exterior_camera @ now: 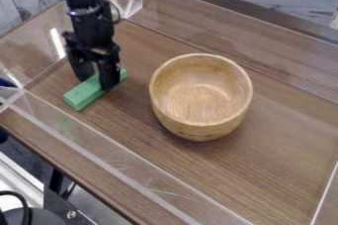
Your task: Put the green block in the brown bowl
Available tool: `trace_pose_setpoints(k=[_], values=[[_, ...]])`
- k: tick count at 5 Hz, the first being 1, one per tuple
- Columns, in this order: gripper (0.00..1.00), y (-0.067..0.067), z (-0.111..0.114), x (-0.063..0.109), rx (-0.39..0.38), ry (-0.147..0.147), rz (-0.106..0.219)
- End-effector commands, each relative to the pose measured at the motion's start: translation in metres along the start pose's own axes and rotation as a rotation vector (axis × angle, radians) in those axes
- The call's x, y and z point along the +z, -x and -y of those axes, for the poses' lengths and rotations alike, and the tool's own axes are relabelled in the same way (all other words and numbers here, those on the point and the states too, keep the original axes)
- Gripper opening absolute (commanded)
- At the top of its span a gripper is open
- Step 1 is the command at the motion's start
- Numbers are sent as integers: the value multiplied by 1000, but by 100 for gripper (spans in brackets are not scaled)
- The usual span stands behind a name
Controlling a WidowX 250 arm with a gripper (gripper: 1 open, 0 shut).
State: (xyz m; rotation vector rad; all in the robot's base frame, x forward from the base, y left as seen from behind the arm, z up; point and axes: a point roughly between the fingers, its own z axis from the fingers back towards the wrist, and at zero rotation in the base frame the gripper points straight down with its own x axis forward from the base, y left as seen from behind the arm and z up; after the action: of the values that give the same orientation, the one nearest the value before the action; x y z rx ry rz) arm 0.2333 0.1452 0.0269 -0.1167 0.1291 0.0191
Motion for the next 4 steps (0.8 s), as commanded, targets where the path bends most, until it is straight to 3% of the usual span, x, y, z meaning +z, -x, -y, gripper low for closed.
trace_pose_setpoints(k=[1,2,4], values=[[0,-7,-5,6,-2,-31,31],[0,-8,-3,8,-2,-32,37],[0,-14,7,35,-3,-38,80]])
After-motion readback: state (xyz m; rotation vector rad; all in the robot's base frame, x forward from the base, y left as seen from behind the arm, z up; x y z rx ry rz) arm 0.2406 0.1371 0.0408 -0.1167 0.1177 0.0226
